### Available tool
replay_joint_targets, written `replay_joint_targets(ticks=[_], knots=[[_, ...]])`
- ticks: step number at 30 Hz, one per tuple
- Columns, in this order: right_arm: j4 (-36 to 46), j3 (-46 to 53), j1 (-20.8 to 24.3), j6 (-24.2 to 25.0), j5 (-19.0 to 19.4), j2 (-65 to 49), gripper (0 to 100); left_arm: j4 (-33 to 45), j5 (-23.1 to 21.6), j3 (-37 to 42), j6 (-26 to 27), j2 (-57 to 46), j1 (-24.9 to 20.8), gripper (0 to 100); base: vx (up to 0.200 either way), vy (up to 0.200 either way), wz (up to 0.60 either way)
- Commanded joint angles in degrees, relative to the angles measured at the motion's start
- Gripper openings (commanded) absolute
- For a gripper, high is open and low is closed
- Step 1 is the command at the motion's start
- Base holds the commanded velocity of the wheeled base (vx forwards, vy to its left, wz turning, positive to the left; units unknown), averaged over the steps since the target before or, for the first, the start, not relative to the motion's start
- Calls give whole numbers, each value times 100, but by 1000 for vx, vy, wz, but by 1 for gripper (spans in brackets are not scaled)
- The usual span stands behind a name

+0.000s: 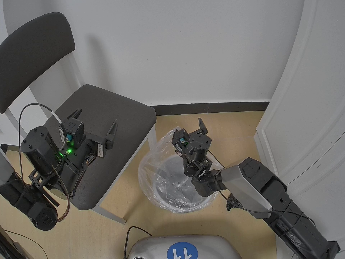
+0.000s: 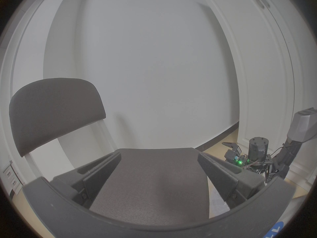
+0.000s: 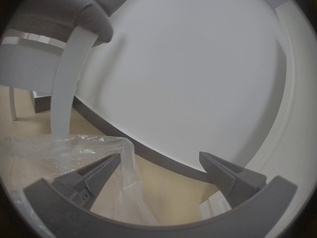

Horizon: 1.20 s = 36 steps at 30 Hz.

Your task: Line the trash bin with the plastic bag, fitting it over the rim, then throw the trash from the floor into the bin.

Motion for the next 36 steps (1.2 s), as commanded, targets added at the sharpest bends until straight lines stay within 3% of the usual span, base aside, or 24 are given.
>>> replay_joint_targets(ticks=[1, 4, 8, 9, 12, 17, 18, 22, 24, 29, 36], knots=[[-145, 968, -28, -62, 35, -471, 100, -2, -1, 35, -7, -42, -13, 100, 0, 0, 0], [-242, 2031, -72, -1, 114, -911, 100, -10, -1, 53, -7, -42, -101, 100, 0, 0, 0], [-233, 2717, -81, 280, 167, -1262, 100, -10, -1, 140, -7, -51, -356, 100, 0, 0, 0], [-198, 3270, -72, 606, 254, -1561, 100, -10, 17, 264, 1, -77, -725, 100, 0, 0, 0], [-242, 3763, -72, 817, 421, -1790, 100, -2, 43, 422, 19, -147, -1086, 100, 0, 0, 0], [-259, 4000, -107, 1124, 430, -2001, 100, -2, 69, 606, 212, -156, -1279, 100, 0, 0, 0], [-268, 4123, -142, 1318, 430, -2150, 100, -2, 69, 835, 432, -77, -1525, 100, 0, 0, 0], [-268, 4694, -257, 1537, 430, -2475, 100, -2, 271, 1090, 485, 257, -2325, 100, 0, 0, 0], [-268, 5037, -309, 1599, 430, -2581, 100, -2, 509, 1090, 485, 398, -2518, 100, 0, 0, 0], [-163, 5564, -380, 1608, 413, -2572, 100, -10, 649, 1046, 485, 521, -2510, 100, 0, 0, 0], [356, 5503, -380, 1616, 404, -2440, 100, -2, 649, 1055, 485, 547, -2510, 100, 0, 0, 0]])
